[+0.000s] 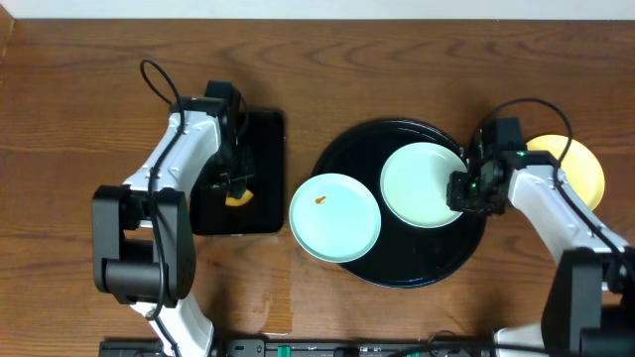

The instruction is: Clean dirty plates on tray and stack at the side

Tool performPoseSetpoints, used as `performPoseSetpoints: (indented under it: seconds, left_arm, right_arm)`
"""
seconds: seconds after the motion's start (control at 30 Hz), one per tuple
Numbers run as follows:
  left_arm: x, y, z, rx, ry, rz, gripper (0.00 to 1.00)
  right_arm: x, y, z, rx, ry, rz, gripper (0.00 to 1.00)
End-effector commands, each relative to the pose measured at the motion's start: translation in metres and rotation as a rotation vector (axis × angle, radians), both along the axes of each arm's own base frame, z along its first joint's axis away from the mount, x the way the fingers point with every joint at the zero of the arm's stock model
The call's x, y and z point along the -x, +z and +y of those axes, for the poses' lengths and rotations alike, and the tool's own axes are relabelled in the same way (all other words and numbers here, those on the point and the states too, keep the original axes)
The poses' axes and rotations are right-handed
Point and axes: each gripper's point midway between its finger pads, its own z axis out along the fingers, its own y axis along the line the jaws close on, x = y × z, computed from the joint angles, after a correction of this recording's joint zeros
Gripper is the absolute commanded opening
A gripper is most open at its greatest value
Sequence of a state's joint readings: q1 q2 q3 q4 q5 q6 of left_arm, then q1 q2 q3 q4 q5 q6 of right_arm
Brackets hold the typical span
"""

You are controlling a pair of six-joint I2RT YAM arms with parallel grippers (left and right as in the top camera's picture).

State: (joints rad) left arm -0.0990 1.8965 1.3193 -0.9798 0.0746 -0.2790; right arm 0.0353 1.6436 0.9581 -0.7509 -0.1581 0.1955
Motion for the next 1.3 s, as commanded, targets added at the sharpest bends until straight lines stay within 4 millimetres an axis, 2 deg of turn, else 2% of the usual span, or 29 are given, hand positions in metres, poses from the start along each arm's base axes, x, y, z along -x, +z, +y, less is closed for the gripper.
performPoseSetpoints:
  seconds: [0.0, 0.07, 0.17, 0.23, 0.27, 0.4, 0.5, 0.63, 0.77, 0.87, 1.0, 1.27]
  left_arm:
    - [-0.004, 0.001, 0.005, -0.021, -0.010, -0.017, 0.17]
    - [-0.004, 0.001, 0.005, -0.021, -0.010, -0.016, 0.37]
    - [-0.002, 0.001, 0.005, -0.022, -0.010, -0.009, 0.48]
    - [-0.002, 0.001, 0.005, -0.022, -0.010, -0.009, 0.64]
    - [-0.002, 0.001, 0.005, -0.022, -0.010, -0.009, 0.79]
    - [-0.002, 0.001, 0.005, -0.022, -0.010, -0.009, 0.80]
    - [-0.002, 0.001, 0.005, -0.022, -0.010, -0.009, 0.82]
    - [-0.002, 0.001, 0.005, -0.022, -0.010, -0.009, 0.82]
    - [-0.002, 0.001, 0.005, -0.022, -0.010, -0.009, 0.82]
    - [-0.002, 0.001, 0.005, -0.022, -0.010, -0.009, 0.82]
    - [-0.002, 0.001, 0.005, -0.022, -0.010, -0.009, 0.82]
    - [-0.002, 0.001, 0.005, -0.022, -0.010, -0.009, 0.82]
  right_arm:
    - [0.000, -0.015, 0.002, -0.016, -0.043, 0.039, 0.27]
    - [0.000, -0.025, -0.004, 0.015, -0.080, 0.064, 0.24]
    - [-0.001, -0.035, -0.005, 0.020, -0.085, 0.079, 0.17]
    - [-0.002, -0.038, -0.005, 0.021, -0.085, 0.079, 0.16]
    - [-0.002, -0.038, -0.005, 0.021, -0.088, 0.080, 0.17]
    - [-0.003, -0.036, -0.004, 0.016, -0.079, 0.072, 0.18]
    - [-0.006, -0.021, 0.001, -0.012, -0.014, 0.043, 0.22]
    - [-0.004, 0.007, 0.003, -0.028, -0.007, 0.012, 0.21]
    - [0.003, 0.023, -0.006, -0.023, -0.070, 0.006, 0.22]
    - [0.009, 0.019, -0.022, 0.013, -0.159, 0.042, 0.23]
    - [0.011, 0.008, -0.031, 0.014, -0.225, 0.071, 0.23]
    - [-0.005, -0.018, -0.024, -0.042, -0.236, 0.054, 0.24]
